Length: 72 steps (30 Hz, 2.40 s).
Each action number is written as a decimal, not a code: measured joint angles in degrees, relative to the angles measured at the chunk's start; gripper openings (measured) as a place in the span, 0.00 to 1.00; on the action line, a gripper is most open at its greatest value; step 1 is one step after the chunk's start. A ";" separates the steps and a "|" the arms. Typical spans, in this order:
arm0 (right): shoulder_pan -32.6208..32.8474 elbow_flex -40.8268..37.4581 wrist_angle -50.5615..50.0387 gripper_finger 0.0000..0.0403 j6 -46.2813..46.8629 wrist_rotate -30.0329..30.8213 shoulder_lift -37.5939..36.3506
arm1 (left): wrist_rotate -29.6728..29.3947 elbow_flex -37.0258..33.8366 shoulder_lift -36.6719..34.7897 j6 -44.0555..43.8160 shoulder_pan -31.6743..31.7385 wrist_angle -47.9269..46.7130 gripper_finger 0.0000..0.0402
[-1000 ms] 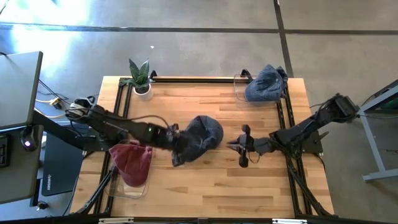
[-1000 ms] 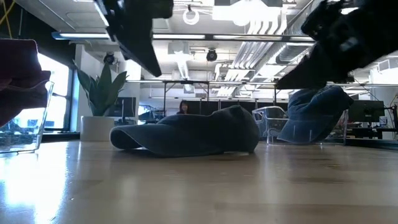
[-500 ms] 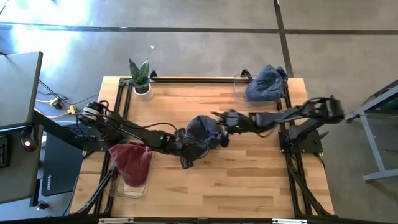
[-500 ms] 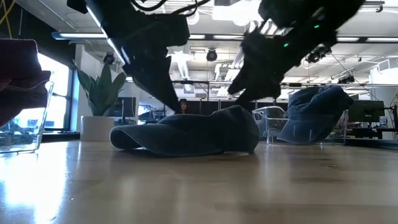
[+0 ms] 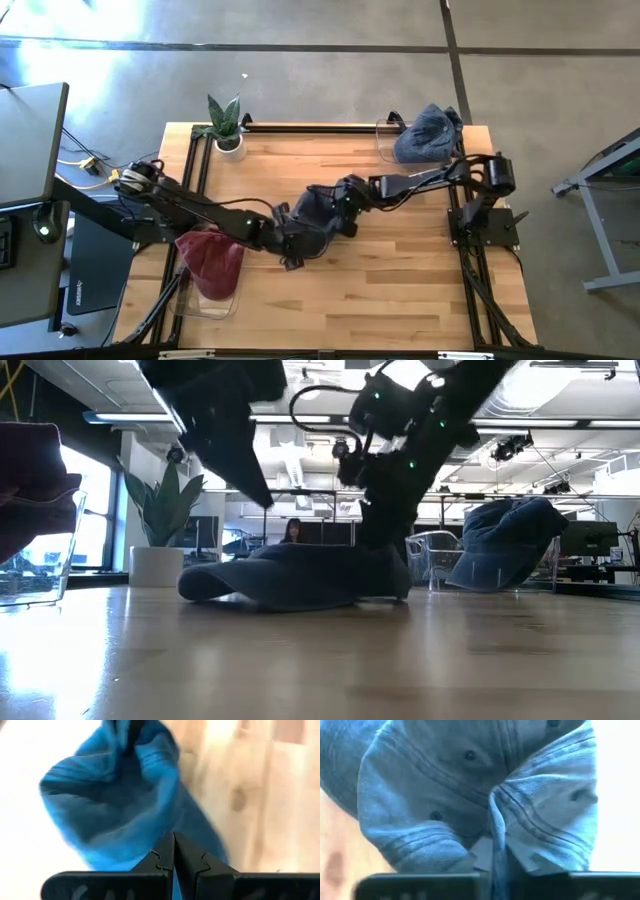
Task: Pick & Place hat
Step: Put the dark blue cap into the top transparent bin
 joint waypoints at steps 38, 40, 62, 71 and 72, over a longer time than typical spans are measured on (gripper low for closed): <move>28.33 -8.72 11.29 0.52 -1.47 -13.05 -11.09 | -20.14 2.96 -6.46 8.79 -15.99 0.07 0.00; 28.41 -5.94 9.04 0.58 -1.72 -13.76 -11.09 | -20.13 2.96 -6.46 8.79 -15.99 0.18 0.00; 15.74 -4.67 11.39 0.14 -1.88 26.67 3.83 | -9.79 2.90 -1.38 13.18 -10.74 6.28 0.00; 18.28 -4.56 6.91 0.14 -2.66 21.46 -7.76 | -7.92 2.96 0.41 14.55 -10.33 10.99 0.00; 18.70 -4.56 5.45 0.16 -1.55 19.88 -9.62 | -7.81 2.96 0.79 14.58 -10.34 11.65 0.00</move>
